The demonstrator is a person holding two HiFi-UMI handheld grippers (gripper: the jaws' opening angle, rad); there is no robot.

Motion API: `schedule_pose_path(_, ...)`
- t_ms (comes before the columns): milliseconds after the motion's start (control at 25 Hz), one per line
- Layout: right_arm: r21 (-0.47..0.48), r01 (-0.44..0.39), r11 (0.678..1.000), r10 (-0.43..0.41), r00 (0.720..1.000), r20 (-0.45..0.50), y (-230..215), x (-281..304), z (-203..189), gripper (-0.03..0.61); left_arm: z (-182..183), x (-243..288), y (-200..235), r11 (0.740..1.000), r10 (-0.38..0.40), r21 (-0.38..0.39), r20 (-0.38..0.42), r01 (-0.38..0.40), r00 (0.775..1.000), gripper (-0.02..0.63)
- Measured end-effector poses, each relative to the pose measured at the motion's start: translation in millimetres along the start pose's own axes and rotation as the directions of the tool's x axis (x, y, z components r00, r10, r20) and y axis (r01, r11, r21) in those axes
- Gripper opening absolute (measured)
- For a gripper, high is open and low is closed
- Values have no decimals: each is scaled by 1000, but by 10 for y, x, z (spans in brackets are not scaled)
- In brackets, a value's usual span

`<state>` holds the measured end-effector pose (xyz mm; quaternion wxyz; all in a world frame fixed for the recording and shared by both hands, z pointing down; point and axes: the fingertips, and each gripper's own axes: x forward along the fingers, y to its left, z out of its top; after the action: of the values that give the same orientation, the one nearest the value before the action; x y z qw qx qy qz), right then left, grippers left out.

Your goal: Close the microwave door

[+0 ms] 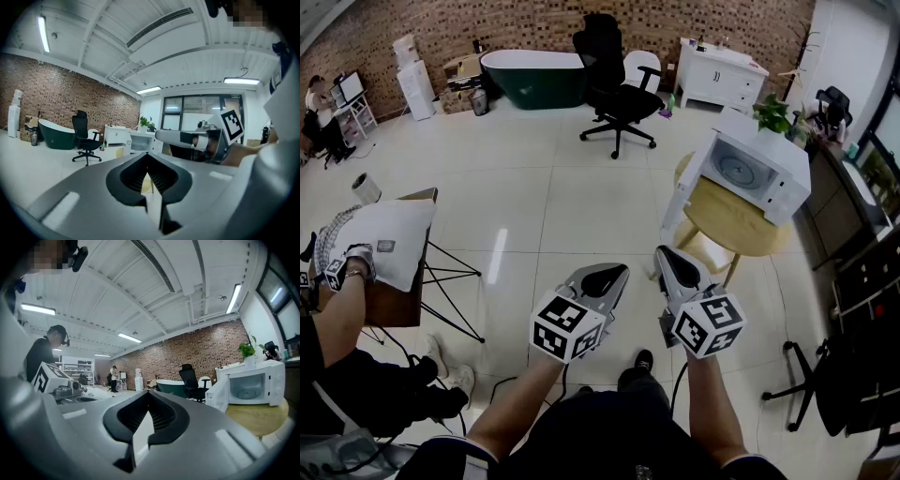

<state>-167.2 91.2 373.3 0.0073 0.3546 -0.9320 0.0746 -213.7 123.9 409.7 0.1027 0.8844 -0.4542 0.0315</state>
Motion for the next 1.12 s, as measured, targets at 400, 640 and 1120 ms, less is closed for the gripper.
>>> schedule_pose_path(400,11,16,1000,-15,1000,-3,-541,72,24,2,53,541,70,1000,-2,1,-2,2,1000,12)
schedule_pose_path(640,12,15,1000,-15,1000,3,-965,159,105,2,98,968,160,1000,9,-1,-5,-9,1000,12)
schedule_pose_path(1120,17,-6,1000,6,1000,-6,-1895,157,267,2,298,1778,266,996,83,16,-10,-82,997,12)
